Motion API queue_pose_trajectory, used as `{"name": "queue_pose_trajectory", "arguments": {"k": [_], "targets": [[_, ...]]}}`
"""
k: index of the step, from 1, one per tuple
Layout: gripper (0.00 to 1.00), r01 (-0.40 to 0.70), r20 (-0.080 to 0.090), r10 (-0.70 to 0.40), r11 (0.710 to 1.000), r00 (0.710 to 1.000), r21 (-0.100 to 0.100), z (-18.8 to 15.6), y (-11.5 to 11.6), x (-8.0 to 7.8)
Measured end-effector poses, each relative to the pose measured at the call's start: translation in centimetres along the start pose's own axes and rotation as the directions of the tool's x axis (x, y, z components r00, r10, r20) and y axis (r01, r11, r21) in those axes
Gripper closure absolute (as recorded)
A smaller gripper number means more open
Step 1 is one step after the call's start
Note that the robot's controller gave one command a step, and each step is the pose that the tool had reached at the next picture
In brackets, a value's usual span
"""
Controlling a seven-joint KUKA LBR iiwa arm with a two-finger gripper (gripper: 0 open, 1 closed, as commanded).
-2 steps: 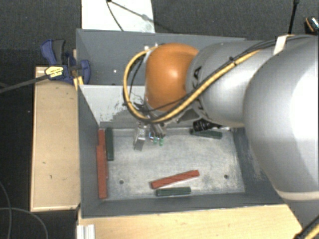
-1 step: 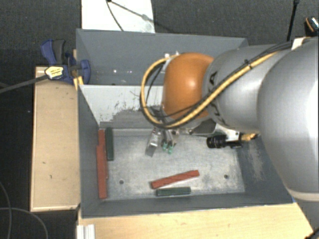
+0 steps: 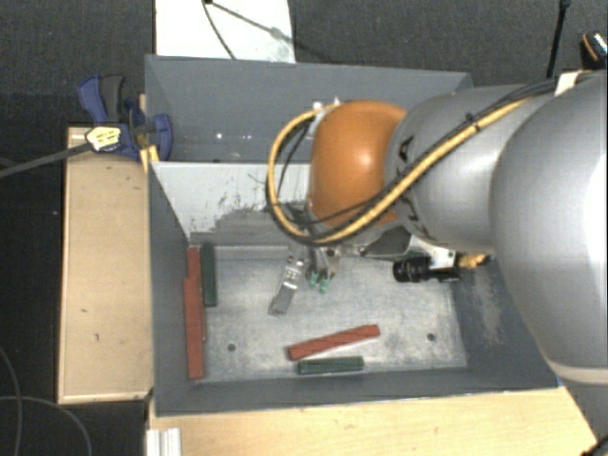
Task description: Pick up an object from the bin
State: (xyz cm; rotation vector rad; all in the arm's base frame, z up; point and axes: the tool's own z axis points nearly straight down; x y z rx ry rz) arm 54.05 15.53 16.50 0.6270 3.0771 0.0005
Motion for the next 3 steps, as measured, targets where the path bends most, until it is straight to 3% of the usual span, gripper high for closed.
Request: {"name": "queue_pose_trajectory", "arguments": {"k": [1,2,3], "targets": [[0.0,0.081,-0.007,-0.081,0.997,0.997,0.005,9.1,-6.6,4.2],[1.0,0.08,0.0,-0.08,0.997,0.997,-0.001,8.7,-6.2,4.0],[1.0,0.03,0.009,-0.03,1.0,1.0,-0.006,-10.6,-2.7,-0.6]]}}
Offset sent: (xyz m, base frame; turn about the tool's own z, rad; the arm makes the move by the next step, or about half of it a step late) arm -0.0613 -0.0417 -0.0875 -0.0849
